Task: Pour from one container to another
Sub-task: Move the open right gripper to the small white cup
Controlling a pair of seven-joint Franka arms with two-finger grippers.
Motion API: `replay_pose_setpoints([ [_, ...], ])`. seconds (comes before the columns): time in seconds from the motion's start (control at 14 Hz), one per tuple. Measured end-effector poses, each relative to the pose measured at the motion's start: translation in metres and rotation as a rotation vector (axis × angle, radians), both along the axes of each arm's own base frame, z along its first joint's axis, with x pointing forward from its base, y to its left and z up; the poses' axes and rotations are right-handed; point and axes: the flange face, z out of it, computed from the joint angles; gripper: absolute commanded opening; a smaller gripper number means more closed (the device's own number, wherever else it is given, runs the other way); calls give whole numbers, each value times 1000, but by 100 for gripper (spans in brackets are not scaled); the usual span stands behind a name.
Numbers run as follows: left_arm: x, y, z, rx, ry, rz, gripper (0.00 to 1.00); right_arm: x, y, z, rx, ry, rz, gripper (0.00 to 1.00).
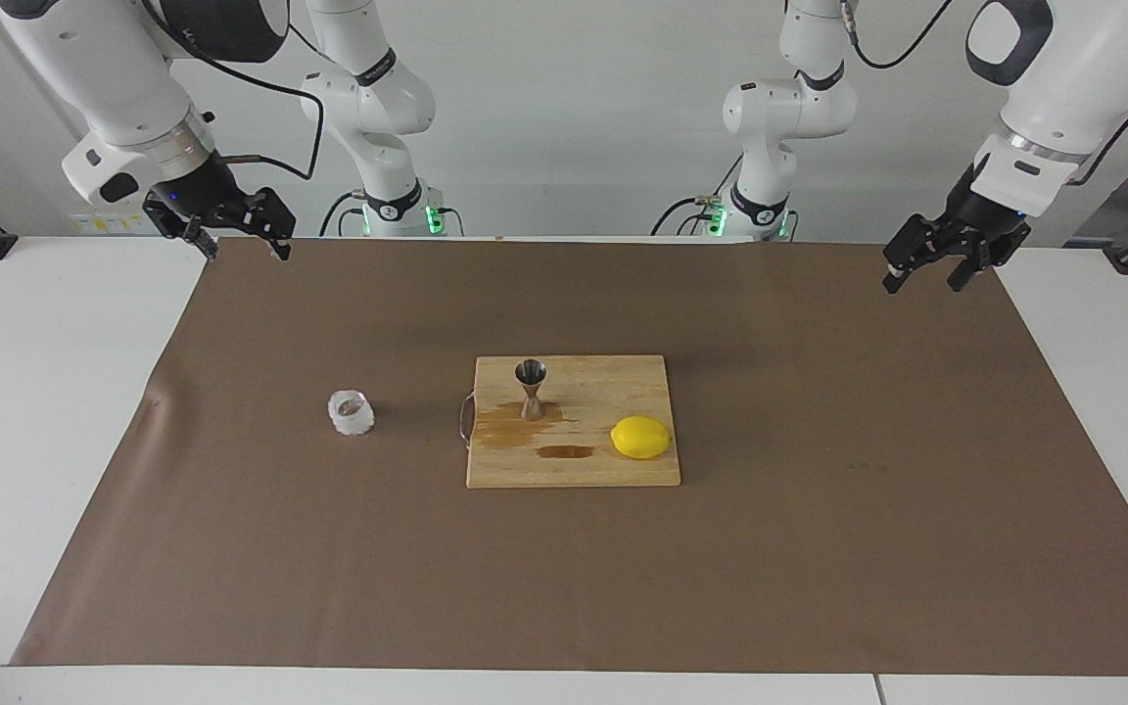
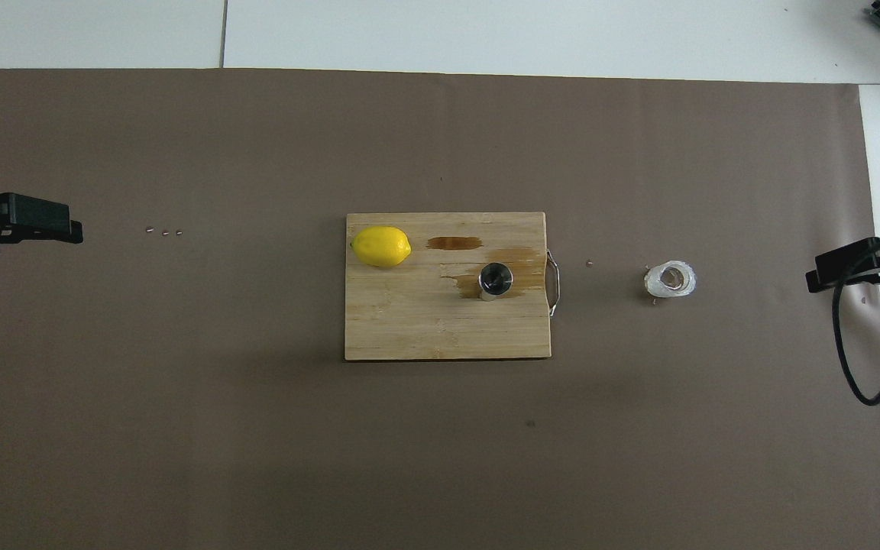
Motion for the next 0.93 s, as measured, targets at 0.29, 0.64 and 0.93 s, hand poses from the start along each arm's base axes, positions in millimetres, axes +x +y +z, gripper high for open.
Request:
replay_pose_setpoints([
  [0.29,-10,2,16,29,36,-62,100,3,-9,-20,47,-109,542,100],
  [0.64,-25,-5,33,67,36,-86,100,3,-17,-94,54,-247,1071,100],
  [0.93,-29,-4,29,68,43,-84,100,10,-31,-182,255,-346,1234,100],
])
